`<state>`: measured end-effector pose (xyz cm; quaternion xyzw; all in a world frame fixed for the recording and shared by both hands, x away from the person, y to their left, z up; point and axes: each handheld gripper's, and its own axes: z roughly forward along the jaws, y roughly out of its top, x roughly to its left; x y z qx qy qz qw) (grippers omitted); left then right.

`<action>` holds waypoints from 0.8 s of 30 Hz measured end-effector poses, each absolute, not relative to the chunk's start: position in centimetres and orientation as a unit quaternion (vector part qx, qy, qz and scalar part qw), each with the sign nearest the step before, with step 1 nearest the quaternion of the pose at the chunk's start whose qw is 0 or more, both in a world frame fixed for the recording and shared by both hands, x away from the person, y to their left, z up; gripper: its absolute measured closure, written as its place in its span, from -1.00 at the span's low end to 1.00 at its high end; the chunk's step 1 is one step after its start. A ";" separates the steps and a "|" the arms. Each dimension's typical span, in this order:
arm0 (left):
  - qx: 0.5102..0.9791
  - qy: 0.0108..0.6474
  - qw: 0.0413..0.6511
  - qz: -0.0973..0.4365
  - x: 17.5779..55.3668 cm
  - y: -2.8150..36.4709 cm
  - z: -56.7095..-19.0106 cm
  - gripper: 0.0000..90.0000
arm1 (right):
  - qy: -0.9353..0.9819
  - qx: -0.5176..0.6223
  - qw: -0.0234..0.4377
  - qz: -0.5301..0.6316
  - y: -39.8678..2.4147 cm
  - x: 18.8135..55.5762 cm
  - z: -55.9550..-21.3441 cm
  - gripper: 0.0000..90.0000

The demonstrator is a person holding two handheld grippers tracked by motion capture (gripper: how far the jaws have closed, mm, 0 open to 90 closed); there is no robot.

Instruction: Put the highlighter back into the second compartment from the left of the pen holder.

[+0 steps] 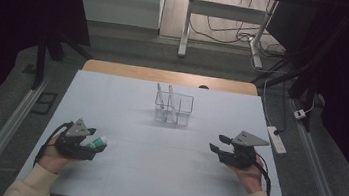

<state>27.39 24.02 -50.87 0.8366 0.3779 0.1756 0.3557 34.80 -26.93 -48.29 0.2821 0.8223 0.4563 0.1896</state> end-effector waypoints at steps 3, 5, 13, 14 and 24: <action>0.836 0.379 0.356 0.176 27.4 24.1 -50.9 -0.37 | 0.823 0.283 0.194 0.452 -27.5 34.4 -48.6 0.02; 0.836 0.379 0.356 0.176 27.4 24.1 -50.9 -0.37 | 0.827 0.283 0.196 0.445 -27.9 34.3 -48.8 0.02; 0.835 0.380 0.357 0.178 27.4 24.1 -50.8 -0.37 | 0.826 0.297 0.193 0.439 -28.8 34.4 -49.3 0.00; 0.835 0.380 0.357 0.178 27.4 24.1 -50.8 -0.37 | 0.826 0.297 0.192 0.439 -28.8 34.5 -49.3 0.00; 0.831 0.381 0.362 0.182 27.4 24.2 -50.6 -0.37 | 0.830 0.293 0.193 0.433 -28.7 34.5 -49.3 -0.01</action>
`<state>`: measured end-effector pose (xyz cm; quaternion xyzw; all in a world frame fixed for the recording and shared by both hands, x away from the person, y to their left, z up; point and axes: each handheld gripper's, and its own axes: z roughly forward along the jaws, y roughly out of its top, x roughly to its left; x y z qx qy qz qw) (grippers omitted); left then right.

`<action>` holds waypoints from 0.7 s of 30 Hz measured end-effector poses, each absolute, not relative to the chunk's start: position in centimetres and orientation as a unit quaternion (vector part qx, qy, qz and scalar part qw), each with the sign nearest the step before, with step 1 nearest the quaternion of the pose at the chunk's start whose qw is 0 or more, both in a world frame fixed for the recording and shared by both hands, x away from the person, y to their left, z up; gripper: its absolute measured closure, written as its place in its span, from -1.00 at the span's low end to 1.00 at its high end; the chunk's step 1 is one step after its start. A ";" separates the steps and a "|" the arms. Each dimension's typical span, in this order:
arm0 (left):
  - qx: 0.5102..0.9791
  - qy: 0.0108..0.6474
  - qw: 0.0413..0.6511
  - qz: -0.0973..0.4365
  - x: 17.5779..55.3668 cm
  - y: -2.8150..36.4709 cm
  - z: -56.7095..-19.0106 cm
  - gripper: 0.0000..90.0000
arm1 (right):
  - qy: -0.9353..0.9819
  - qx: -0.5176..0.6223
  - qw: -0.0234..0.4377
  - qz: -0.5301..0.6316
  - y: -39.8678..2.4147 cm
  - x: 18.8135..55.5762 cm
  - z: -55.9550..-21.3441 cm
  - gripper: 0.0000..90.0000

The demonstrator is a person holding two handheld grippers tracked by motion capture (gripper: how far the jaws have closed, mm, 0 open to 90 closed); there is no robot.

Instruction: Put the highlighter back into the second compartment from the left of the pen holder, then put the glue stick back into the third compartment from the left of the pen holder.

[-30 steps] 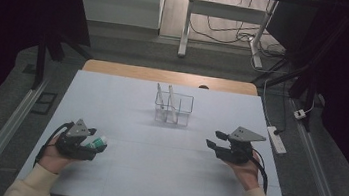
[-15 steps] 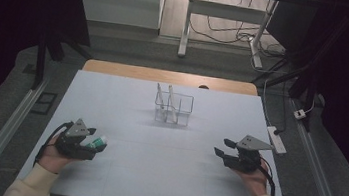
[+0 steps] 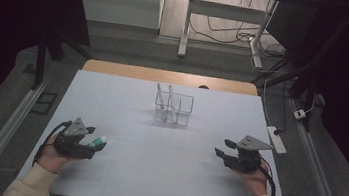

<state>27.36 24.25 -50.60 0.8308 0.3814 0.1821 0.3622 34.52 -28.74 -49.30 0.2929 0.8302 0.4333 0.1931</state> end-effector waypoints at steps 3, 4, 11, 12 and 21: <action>0.830 0.382 0.363 0.182 27.3 24.2 -50.6 -0.37 | 0.830 0.294 0.196 0.432 -28.7 34.5 -49.4 -0.02; 0.830 0.382 0.363 0.183 27.3 24.3 -50.5 -0.37 | 0.830 0.294 0.196 0.431 -28.7 34.5 -49.4 -0.02; 0.826 0.386 0.367 0.185 27.5 24.4 -50.2 -0.37 | 0.830 0.292 0.198 0.432 -28.6 34.5 -49.4 -0.02; 0.825 0.387 0.368 0.185 27.6 24.5 -50.2 -0.37 | 0.831 0.293 0.197 0.430 -28.7 34.5 -49.4 -0.02; 0.806 0.400 0.392 0.189 27.8 25.3 -49.0 -0.37 | 0.831 0.294 0.196 0.430 -28.7 34.5 -49.3 -0.02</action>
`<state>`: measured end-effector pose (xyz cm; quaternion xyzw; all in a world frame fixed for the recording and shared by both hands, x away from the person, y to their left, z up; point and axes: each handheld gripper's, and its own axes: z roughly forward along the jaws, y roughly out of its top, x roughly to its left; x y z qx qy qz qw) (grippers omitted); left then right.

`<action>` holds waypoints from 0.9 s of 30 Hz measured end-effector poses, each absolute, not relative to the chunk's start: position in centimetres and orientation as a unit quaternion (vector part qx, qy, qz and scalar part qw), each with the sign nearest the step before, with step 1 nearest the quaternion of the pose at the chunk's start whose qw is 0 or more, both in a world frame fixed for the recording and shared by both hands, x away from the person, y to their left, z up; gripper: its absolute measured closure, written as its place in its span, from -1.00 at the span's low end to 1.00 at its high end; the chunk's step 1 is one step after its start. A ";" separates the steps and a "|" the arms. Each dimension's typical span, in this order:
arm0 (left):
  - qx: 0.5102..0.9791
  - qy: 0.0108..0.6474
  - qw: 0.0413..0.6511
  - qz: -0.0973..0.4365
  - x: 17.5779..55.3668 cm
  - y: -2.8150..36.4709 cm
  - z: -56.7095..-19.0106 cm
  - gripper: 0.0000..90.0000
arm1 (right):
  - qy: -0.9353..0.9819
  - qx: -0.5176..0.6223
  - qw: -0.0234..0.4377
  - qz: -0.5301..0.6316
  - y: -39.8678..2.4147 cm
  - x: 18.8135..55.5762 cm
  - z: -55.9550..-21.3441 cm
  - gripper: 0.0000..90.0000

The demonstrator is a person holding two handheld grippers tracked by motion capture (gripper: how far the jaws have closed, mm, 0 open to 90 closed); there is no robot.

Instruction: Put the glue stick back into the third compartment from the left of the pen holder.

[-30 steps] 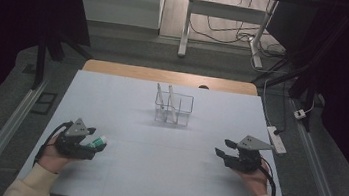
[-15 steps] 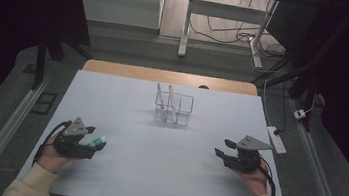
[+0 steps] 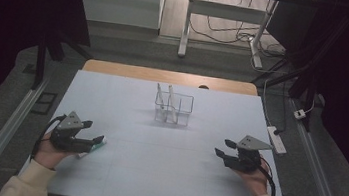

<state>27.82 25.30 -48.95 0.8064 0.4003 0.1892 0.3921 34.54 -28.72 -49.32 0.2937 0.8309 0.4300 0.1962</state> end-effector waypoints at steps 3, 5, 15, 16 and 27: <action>0.801 0.407 0.398 0.185 28.2 25.7 -48.6 -0.37 | 0.831 0.294 0.196 0.429 -28.7 34.6 -49.3 -0.02; 0.799 0.414 0.396 0.181 28.8 25.9 -48.6 -0.37 | 0.832 0.293 0.195 0.428 -28.7 34.6 -49.4 -0.02; 0.803 0.430 0.373 0.176 30.4 26.5 -48.3 -0.36 | 0.835 0.294 0.194 0.424 -28.7 34.7 -49.5 -0.02; 0.805 0.430 0.369 0.175 30.4 26.5 -48.2 -0.36 | 0.835 0.294 0.194 0.423 -28.7 34.7 -49.5 -0.03; 0.850 0.416 0.289 0.142 29.7 27.3 -48.6 -0.36 | 0.837 0.294 0.193 0.419 -28.7 34.7 -49.5 -0.04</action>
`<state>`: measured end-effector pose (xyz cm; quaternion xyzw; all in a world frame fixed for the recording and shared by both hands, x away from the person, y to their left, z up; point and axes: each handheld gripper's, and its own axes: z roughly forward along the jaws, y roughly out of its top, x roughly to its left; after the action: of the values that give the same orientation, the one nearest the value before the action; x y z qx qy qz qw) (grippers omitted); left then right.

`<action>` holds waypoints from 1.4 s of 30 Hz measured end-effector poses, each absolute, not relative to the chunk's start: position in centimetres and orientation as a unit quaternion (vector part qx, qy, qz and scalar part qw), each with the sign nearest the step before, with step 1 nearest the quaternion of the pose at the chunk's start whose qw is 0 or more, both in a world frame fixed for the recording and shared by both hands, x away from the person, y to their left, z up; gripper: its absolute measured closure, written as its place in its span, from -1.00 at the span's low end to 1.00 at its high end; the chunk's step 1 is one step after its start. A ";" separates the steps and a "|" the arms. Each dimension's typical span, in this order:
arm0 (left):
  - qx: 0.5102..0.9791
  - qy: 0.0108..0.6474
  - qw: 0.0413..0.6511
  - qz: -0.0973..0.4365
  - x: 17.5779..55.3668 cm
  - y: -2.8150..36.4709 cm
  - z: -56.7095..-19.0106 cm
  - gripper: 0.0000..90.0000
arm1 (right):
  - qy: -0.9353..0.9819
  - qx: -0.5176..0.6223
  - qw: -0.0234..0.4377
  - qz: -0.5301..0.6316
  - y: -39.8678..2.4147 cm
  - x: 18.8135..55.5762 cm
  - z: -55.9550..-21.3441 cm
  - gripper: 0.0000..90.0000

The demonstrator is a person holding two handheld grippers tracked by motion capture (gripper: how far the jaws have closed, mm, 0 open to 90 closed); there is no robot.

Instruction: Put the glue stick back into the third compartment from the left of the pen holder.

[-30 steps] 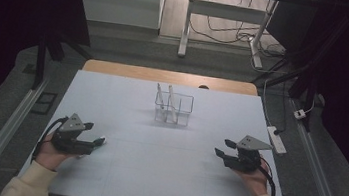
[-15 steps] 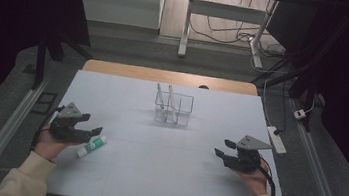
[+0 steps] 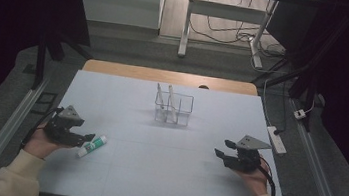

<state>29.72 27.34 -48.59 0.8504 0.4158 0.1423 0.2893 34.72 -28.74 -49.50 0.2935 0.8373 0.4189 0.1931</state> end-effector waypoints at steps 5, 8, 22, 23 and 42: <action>0.864 0.409 0.267 0.124 29.4 27.3 -49.1 -0.36 | 0.838 0.293 0.194 0.417 -28.7 34.7 -49.5 -0.04; 0.874 0.402 0.256 0.101 29.4 27.0 -49.6 -0.37 | 0.838 0.294 0.192 0.418 -28.8 34.8 -49.5 -0.05; 0.898 0.384 0.199 0.082 29.5 25.8 -51.2 -0.28 | 0.839 0.294 0.194 0.414 -28.8 34.8 -49.5 -0.07; 0.899 0.384 0.196 0.079 29.5 25.7 -51.3 -0.25 | 0.839 0.295 0.195 0.414 -28.8 34.8 -49.5 -0.07; 0.902 0.386 0.188 0.049 29.8 25.9 -51.9 0.43 | 0.841 0.295 0.195 0.410 -28.7 34.8 -49.6 -0.07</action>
<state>29.77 25.87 -51.89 0.9016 0.3865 0.0490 0.1879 34.83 -28.73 -49.62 0.2949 0.8408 0.4100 0.1948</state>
